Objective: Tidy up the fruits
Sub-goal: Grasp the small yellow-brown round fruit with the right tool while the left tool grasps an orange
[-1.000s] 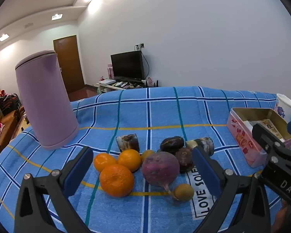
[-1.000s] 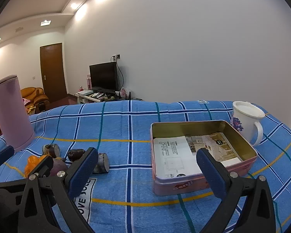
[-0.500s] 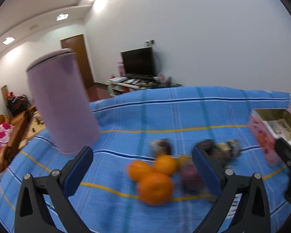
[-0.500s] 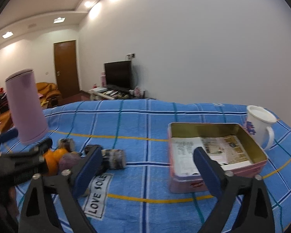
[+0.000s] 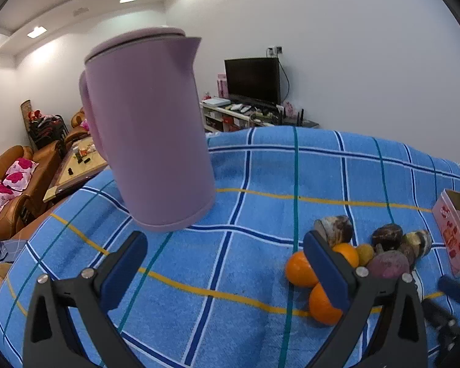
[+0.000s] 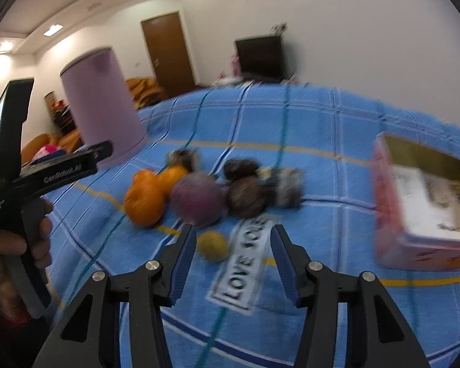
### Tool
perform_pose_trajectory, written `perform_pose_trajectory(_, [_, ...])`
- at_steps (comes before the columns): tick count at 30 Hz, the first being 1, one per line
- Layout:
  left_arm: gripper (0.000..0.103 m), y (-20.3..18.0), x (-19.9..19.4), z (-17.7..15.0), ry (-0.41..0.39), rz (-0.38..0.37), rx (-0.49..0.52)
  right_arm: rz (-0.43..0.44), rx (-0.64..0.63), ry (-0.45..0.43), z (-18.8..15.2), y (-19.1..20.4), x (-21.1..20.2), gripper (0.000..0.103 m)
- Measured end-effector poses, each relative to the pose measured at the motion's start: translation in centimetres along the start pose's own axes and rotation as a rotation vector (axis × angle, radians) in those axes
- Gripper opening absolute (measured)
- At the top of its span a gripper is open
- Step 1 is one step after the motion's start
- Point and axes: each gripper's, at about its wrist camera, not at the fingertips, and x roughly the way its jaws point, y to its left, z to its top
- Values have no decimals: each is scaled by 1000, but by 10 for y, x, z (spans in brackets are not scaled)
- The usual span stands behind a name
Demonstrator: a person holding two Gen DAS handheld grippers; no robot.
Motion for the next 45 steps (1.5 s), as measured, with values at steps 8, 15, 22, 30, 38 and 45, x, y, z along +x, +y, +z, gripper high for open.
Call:
perform_pose_trajectory(8, [103,-29,0,-7,58,-128,103,-1,-53,119,-1,15,31,36])
perform_pose_trajectory(15, [103,-50,2,-15,115,-256,169,13,-76,140,-1,17,38,36])
perform_pose_trajectory(22, [94,-53,18,-20,174,-252,166,53,-39,144,-7,9,21,24])
perform_pose_trajectory(30, [71,-47,20,-24,221,-393,122,70,16,108,-4,-8,16,20])
perform_pose_trajectory(38, [86,-42,16,-26,214,-386,165,82,-47,94,-3,3,14,21])
perform_pose_trajectory(45, [91,-48,16,-29,219,-359,206,102,-74,134,1,14,31,34])
